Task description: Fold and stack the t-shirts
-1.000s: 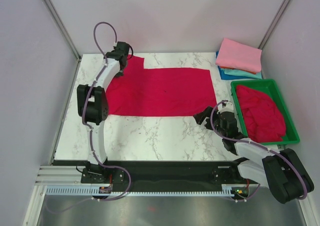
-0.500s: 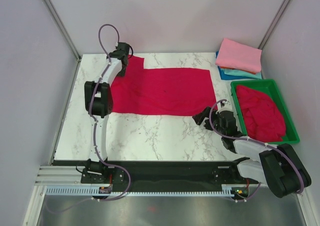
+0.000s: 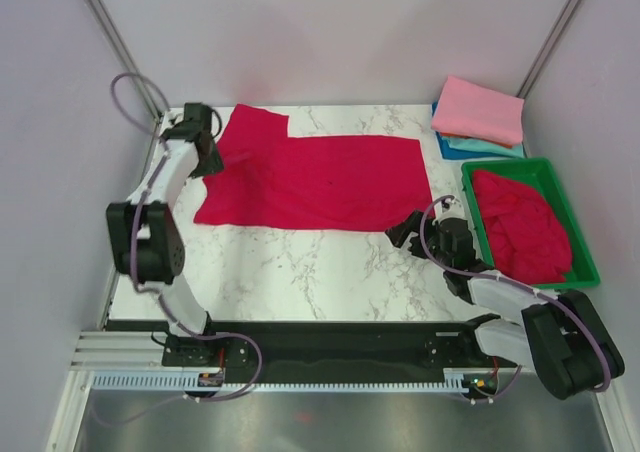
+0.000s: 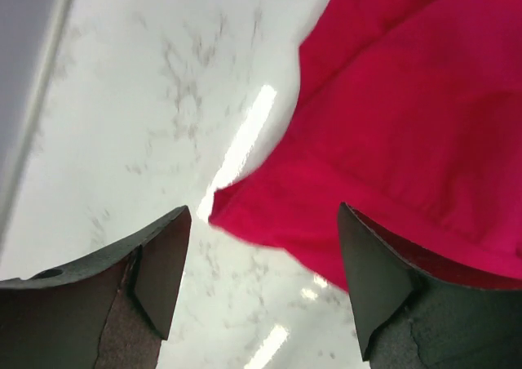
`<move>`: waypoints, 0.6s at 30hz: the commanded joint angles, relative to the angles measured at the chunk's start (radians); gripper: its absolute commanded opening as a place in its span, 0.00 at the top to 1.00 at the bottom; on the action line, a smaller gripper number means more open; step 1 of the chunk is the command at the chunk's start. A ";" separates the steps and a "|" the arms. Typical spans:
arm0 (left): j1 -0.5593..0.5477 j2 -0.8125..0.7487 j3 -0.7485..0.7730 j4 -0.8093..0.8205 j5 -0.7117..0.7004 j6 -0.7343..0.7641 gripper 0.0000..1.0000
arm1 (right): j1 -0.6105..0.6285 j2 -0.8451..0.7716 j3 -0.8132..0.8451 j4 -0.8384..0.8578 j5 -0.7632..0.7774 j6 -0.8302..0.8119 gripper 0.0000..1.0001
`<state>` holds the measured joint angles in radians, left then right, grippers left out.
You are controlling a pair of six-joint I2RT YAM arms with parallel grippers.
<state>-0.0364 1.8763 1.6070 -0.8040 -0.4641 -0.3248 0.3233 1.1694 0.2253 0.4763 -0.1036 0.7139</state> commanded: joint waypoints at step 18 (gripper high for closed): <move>0.247 -0.471 -0.835 0.511 0.459 -0.462 0.26 | -0.093 0.136 0.361 -0.565 0.268 -0.034 0.02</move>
<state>0.1944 1.4746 0.7860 -0.3851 -0.0227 -0.7238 0.2367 1.3010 0.5838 -0.0353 0.1120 0.6849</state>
